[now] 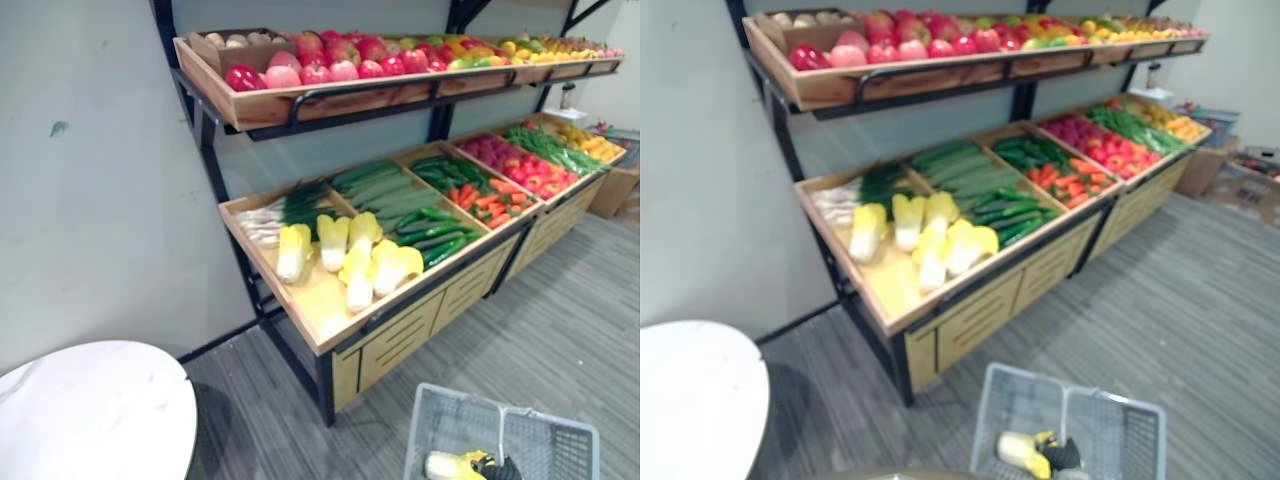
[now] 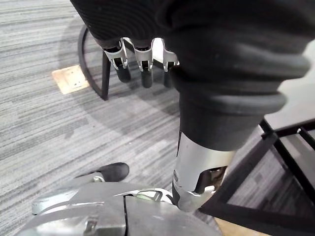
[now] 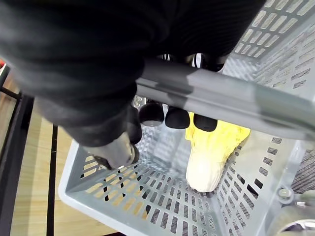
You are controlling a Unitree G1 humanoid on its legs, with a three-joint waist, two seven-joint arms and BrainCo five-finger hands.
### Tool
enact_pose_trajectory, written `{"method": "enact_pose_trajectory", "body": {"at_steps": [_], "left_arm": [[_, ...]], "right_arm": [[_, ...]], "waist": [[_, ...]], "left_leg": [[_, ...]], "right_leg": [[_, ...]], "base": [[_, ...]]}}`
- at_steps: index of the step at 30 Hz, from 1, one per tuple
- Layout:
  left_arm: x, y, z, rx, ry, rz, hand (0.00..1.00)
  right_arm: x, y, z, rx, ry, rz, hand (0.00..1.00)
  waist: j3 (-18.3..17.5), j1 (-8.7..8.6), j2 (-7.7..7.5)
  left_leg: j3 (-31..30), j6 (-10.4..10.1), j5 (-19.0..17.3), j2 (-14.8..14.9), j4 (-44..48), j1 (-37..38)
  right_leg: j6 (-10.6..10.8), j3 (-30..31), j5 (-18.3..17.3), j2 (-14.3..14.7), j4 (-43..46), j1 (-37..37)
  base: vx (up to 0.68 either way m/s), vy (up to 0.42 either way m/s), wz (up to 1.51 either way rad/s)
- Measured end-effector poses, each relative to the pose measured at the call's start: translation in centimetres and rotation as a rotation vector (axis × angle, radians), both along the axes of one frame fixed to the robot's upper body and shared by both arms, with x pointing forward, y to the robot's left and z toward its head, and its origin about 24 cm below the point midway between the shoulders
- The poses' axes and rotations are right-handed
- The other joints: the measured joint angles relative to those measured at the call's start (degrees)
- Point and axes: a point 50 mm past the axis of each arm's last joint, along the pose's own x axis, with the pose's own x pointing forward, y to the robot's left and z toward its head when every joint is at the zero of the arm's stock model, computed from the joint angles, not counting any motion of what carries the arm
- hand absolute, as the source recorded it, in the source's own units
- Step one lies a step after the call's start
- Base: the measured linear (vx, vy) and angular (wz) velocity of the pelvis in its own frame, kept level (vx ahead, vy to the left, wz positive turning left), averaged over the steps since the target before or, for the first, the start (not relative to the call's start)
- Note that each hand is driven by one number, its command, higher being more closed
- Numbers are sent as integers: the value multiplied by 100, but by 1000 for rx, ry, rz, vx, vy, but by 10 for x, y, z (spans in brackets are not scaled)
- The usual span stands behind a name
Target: Pick vegetable in the basket
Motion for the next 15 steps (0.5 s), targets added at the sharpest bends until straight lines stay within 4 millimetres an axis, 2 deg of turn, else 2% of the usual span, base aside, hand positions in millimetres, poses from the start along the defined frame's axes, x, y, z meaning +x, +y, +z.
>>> {"method": "enact_pose_trajectory", "body": {"at_steps": [8, 10, 12, 15], "left_arm": [[4, 1, -1, -4, 5, -55, 0], [5, 0, -1, -10, 0, -47, 0], [14, 6, 1, 3, -23, -90, 0], [22, 15, 4, 26, -37, -134, 0]], "right_arm": [[-5, 2, -3, 11, 29, -23, 100], [-3, -1, -3, 6, 21, -37, 100], [-1, -5, 0, 2, -3, -73, 100], [5, -6, 4, -1, -52, -104, 100]], "waist": [[28, 3, -55], [128, 20, -48], [305, 12, -153], [390, -9, -334]], "left_leg": [[38, 7, -47, -35, 2, 90], [170, 26, -118, -44, 50, 225], [286, 79, -430, -48, 573, 166], [685, 180, -667, -176, 871, 16]], "right_leg": [[53, 51, -39, -31, 18, 44], [112, 171, -172, -73, 277, 3], [180, 365, -451, -237, 865, -249], [396, 767, -497, -392, 1047, -621]], "base": [[5, 1, -3], [18, 18, -23], [0, 36, -28], [-27, 87, -59]]}}
